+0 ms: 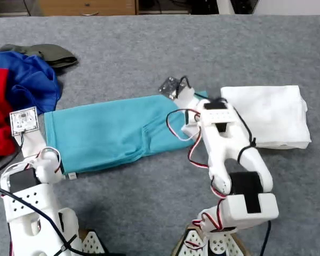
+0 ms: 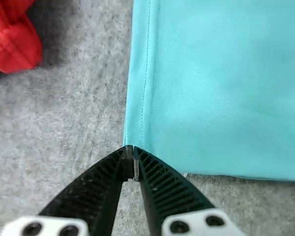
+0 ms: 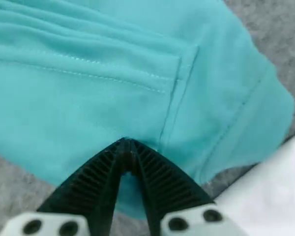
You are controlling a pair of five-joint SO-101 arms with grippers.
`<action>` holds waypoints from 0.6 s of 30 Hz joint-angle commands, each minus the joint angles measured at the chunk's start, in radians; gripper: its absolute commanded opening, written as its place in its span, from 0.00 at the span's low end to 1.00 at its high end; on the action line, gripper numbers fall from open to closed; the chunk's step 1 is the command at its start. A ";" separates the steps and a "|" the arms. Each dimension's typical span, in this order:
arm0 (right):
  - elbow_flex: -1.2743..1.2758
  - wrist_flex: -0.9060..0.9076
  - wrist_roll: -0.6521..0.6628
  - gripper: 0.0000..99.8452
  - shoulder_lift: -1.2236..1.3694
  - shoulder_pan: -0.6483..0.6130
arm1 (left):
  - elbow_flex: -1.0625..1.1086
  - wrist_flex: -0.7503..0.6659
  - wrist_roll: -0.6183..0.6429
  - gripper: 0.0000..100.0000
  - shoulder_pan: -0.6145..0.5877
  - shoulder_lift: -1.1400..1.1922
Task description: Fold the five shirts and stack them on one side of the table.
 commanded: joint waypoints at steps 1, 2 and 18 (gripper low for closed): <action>-0.085 0.078 -0.063 0.00 -0.051 -0.008 | -0.089 0.031 -0.006 0.02 0.008 -0.004; -0.096 0.103 -0.087 0.00 -0.087 -0.010 | -0.109 0.043 -0.005 0.02 0.008 -0.002; -0.298 0.193 -0.273 0.00 -0.550 0.022 | -0.763 0.206 0.117 0.09 -0.043 0.615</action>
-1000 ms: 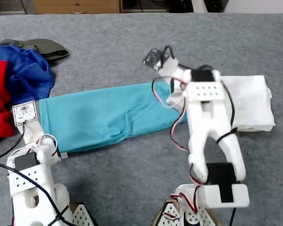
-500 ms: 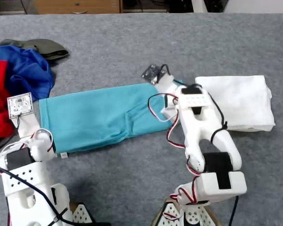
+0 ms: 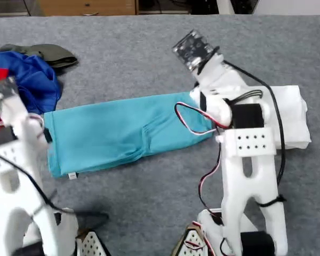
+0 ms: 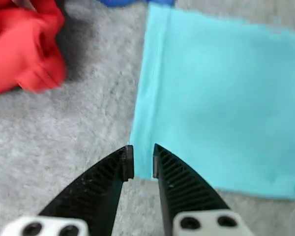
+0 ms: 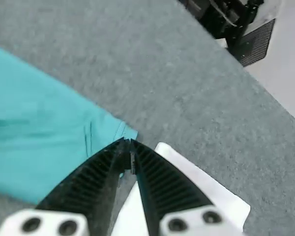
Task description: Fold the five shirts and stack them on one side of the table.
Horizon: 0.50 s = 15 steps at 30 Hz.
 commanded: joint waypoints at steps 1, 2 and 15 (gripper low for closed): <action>-0.053 -0.075 -0.072 0.00 0.024 0.035 | -0.213 0.040 0.012 0.09 -0.017 0.128; -0.058 -0.098 -0.080 0.00 0.044 0.054 | -0.267 0.077 0.028 0.10 -0.017 0.157; -0.018 -0.549 -0.298 0.00 0.486 0.255 | -0.557 0.169 0.038 0.21 -0.009 0.638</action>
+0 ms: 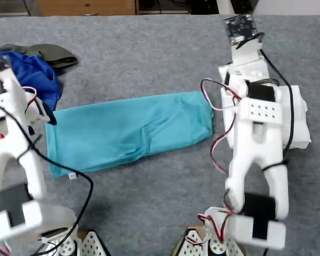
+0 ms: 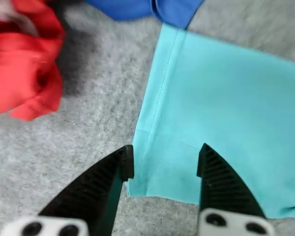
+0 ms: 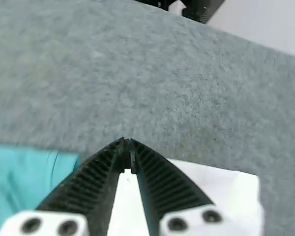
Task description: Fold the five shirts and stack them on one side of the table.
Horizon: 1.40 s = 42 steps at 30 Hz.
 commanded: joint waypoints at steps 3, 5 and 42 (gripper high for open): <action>0.013 -0.169 -0.064 0.00 0.151 -0.022 | -0.147 0.008 -0.015 0.22 -0.021 0.145; 0.022 -0.183 -0.064 0.00 0.147 -0.047 | -0.189 0.008 -0.031 0.23 -0.040 0.173; 0.108 -0.361 -0.017 0.00 0.186 -0.071 | 0.063 -0.189 -0.204 0.23 -0.031 0.234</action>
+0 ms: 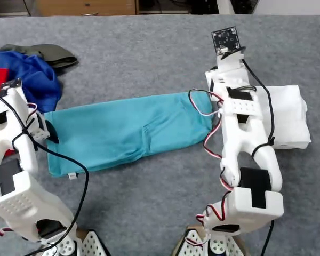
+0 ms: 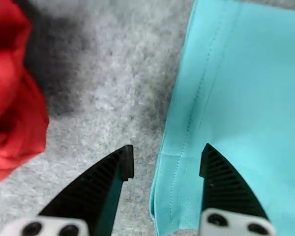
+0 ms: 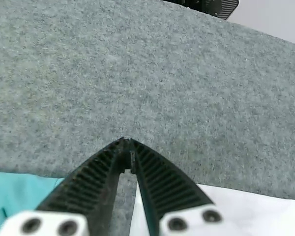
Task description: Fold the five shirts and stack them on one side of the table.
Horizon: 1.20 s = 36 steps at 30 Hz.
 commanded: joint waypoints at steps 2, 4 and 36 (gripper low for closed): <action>-0.008 -0.023 0.011 0.00 -0.002 -0.010 | 0.005 -0.068 -0.028 0.23 0.048 -0.008; -0.008 -0.025 0.011 0.00 -0.001 -0.008 | 0.020 -0.100 -0.029 0.22 0.049 -0.007; -0.008 -0.026 0.003 0.00 -0.019 -0.002 | 0.144 -0.249 0.015 0.12 0.135 -0.005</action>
